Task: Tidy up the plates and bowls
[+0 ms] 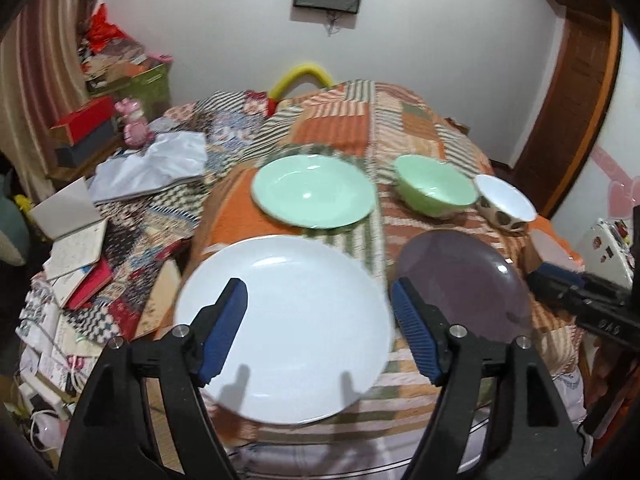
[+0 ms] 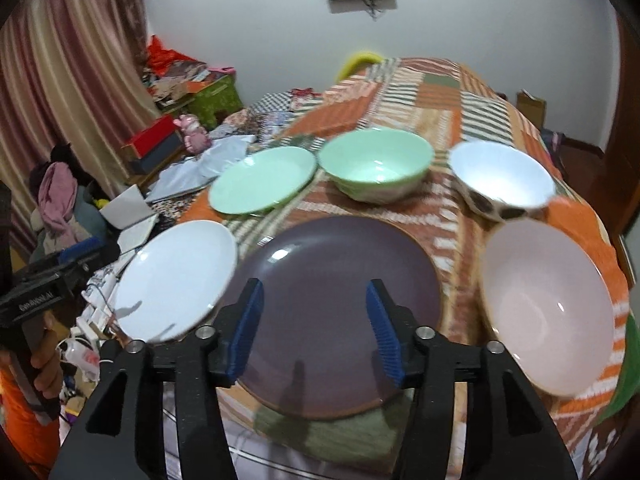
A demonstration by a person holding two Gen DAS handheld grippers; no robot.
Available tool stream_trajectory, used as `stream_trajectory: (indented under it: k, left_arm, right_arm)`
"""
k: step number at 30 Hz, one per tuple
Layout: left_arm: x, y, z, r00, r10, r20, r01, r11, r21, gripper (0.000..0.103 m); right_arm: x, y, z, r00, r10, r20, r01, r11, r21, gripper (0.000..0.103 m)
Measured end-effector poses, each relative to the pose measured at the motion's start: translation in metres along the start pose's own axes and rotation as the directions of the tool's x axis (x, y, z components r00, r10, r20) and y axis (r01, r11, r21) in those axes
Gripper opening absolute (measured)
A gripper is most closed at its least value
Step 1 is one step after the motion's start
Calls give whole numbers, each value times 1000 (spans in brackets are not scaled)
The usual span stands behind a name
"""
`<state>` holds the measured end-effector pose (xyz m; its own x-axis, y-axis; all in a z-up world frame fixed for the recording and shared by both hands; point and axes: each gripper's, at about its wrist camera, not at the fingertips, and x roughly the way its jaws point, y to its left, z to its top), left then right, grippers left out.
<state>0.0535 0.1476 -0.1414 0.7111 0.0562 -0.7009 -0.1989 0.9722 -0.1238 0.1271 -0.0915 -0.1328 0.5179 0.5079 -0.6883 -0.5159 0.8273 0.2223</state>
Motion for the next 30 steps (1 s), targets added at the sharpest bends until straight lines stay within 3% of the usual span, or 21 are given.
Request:
stream_trajectory:
  k: [14, 27, 30]
  left_arm:
    - [19, 64, -22, 994, 47, -100, -57, 994, -92, 75]
    - [50, 96, -38, 982, 19, -190, -46, 989, -140, 75]
    - [55, 100, -42, 979, 6, -201, -36, 989, -145, 69]
  right_arm:
    - [58, 57, 18, 994, 75, -82, -85, 987, -135, 51]
    - [120, 83, 27, 971, 98, -220, -142, 971, -193, 51]
    - [130, 89, 27, 964, 100, -248, -155, 965, -213, 51]
